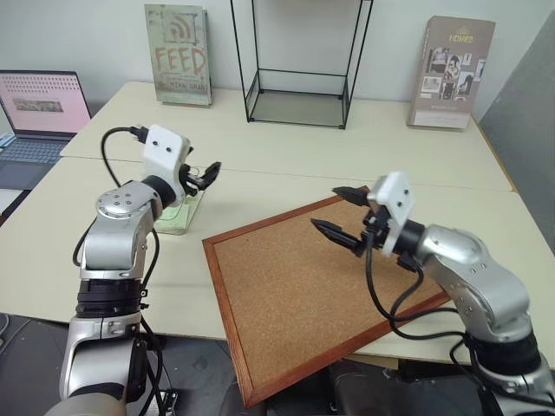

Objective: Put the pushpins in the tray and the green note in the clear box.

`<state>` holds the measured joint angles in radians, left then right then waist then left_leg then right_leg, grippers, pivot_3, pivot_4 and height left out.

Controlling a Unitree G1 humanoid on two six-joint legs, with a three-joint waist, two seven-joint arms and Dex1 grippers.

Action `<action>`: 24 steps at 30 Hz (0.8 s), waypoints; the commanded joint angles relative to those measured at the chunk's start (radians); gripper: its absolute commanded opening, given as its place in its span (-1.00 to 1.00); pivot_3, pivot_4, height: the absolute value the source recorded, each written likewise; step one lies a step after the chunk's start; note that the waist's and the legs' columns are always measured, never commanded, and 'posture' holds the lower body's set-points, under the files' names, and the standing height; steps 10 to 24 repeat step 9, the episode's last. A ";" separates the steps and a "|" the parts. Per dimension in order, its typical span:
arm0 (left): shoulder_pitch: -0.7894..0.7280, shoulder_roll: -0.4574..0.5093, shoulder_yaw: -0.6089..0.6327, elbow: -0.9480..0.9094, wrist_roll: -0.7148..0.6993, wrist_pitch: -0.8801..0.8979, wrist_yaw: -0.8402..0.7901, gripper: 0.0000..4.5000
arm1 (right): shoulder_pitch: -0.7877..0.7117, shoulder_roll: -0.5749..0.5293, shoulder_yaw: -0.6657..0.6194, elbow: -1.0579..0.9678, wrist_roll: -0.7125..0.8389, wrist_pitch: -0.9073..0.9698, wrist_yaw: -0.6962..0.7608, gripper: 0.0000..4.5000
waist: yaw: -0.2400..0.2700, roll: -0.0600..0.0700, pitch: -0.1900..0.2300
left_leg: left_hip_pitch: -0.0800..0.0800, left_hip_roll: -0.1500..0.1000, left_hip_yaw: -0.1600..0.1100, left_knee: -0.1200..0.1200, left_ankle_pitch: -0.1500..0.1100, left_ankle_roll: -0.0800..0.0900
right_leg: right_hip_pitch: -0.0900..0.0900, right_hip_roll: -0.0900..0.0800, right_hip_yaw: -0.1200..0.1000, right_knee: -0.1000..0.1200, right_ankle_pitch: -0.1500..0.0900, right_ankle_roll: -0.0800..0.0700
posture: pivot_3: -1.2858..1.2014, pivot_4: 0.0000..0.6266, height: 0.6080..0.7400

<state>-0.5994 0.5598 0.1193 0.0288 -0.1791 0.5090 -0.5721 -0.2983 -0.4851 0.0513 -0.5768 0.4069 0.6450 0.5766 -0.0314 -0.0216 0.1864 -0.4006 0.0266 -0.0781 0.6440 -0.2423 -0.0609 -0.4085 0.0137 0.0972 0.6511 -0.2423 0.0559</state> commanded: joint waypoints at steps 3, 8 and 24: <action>-0.001 0.012 -0.051 -0.022 -0.047 -0.093 -0.145 0.56 | 0.182 -0.117 -0.146 -0.162 0.110 0.048 0.066 0.74 | -0.001 0.000 0.000 | 0.000 0.000 0.001 0.001 0.000 0.000 | 0.000 0.000 0.001 0.000 0.000 0.000 | 0.03 -0.52 1.00; 0.005 0.013 -0.079 -0.022 -0.094 -0.091 -0.247 0.56 | 0.233 -0.186 -0.224 -0.177 0.160 0.059 0.093 0.74 | -0.009 0.000 0.000 | 0.002 0.000 0.001 0.001 0.000 0.000 | 0.000 0.001 0.001 0.003 0.000 0.000 | 0.03 -0.52 1.00; 0.013 0.011 -0.087 -0.032 -0.110 -0.091 -0.275 0.56 | 0.237 -0.197 -0.232 -0.175 0.163 0.058 0.095 0.74 | -0.009 0.000 0.000 | 0.002 0.000 0.001 0.001 0.000 0.000 | 0.000 0.001 0.001 0.003 0.000 0.000 | 0.03 -0.52 1.00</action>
